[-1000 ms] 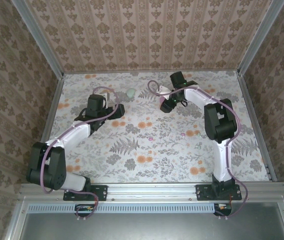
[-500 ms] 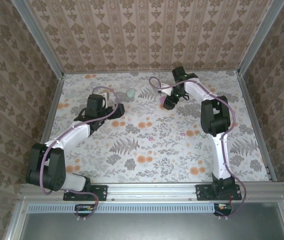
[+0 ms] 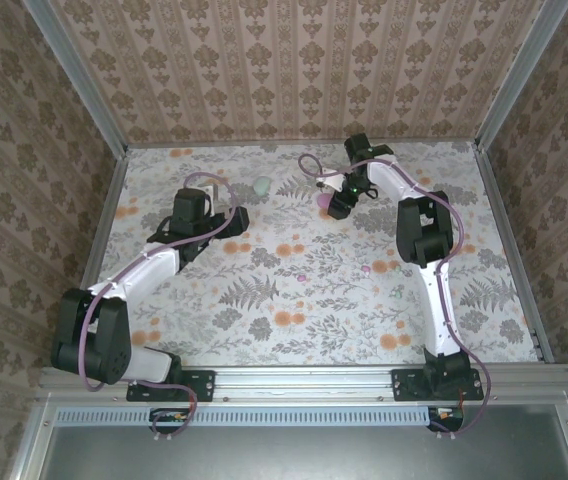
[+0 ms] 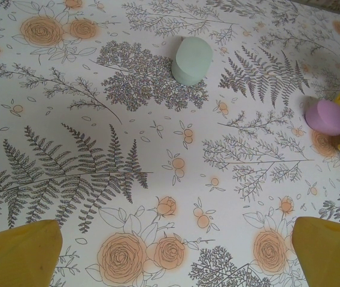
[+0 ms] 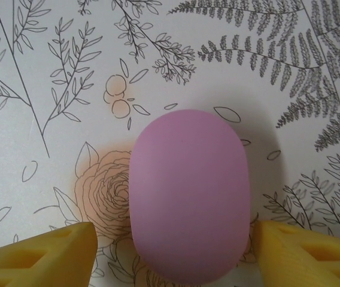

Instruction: Insert wireless bluetooth earbuds into charging case

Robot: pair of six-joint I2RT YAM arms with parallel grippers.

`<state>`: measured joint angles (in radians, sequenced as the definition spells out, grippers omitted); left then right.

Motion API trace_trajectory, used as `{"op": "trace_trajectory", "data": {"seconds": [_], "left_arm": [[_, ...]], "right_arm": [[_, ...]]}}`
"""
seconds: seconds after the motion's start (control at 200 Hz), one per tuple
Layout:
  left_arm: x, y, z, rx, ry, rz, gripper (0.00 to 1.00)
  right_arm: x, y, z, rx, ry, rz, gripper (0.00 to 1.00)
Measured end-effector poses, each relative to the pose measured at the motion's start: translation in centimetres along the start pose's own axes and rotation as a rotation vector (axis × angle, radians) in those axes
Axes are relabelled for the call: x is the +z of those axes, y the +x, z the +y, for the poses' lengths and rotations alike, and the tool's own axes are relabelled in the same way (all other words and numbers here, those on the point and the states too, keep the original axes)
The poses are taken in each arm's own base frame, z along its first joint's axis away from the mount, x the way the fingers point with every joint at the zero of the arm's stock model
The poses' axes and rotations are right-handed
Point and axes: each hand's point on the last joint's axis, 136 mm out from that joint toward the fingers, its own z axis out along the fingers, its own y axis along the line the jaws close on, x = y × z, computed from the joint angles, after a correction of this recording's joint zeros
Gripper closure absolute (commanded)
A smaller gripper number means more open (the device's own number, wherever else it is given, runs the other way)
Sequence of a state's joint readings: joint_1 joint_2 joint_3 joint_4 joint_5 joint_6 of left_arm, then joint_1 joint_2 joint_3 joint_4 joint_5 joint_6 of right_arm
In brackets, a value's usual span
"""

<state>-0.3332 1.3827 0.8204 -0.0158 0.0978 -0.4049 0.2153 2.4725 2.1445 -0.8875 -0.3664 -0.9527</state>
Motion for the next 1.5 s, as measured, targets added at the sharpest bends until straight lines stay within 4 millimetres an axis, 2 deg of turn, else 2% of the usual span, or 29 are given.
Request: {"op": "trace_trajectory", "data": {"seconds": [0.17, 0.415, 0.555, 0.745, 0.865, 0.99, 1.11, 1.24, 1.355, 1.5], "left_arm": [[0.0, 0.0, 0.0, 0.0, 0.0, 0.0, 0.0], [0.0, 0.0, 0.0, 0.0, 0.001, 0.001, 0.0], [0.0, 0.1, -0.1, -0.001, 0.007, 0.004, 0.0], [0.0, 0.2, -0.1, -0.006, 0.008, 0.01, 0.0], [0.0, 0.3, -0.1, -0.015, 0.008, 0.012, 0.03], [0.0, 0.4, -0.5, -0.03, 0.028, 0.018, 0.05], [0.0, 0.6, -1.2, -0.054, 0.066, 0.034, 0.07], [-0.2, 0.8, -3.1, -0.077, 0.136, 0.056, 0.08], [-0.8, 0.6, -5.7, -0.096, 0.223, 0.072, 0.08], [-3.0, 0.1, -10.0, -0.094, 0.355, 0.068, 0.07]], "right_arm": [[0.3, -0.5, 0.7, -0.017, -0.02, -0.006, 0.33], [0.9, -1.0, 1.4, -0.028, -0.04, -0.013, 0.34], [1.1, -1.1, 1.3, -0.026, -0.038, -0.017, 0.41], [1.2, -1.3, 1.1, -0.015, -0.031, -0.026, 0.57], [1.3, -1.5, 1.2, -0.012, -0.03, -0.043, 0.63], [0.8, -1.6, 3.0, 0.006, -0.069, -0.073, 0.64], [-1.3, -2.7, 6.0, 0.017, -0.103, -0.141, 0.65], [-5.9, -5.2, 9.4, -0.018, -0.069, -0.266, 0.65], [-10.5, -7.2, 12.4, -0.061, -0.025, -0.388, 0.65], [-13.9, -7.9, 16.0, -0.092, 0.007, -0.49, 0.65]]}}
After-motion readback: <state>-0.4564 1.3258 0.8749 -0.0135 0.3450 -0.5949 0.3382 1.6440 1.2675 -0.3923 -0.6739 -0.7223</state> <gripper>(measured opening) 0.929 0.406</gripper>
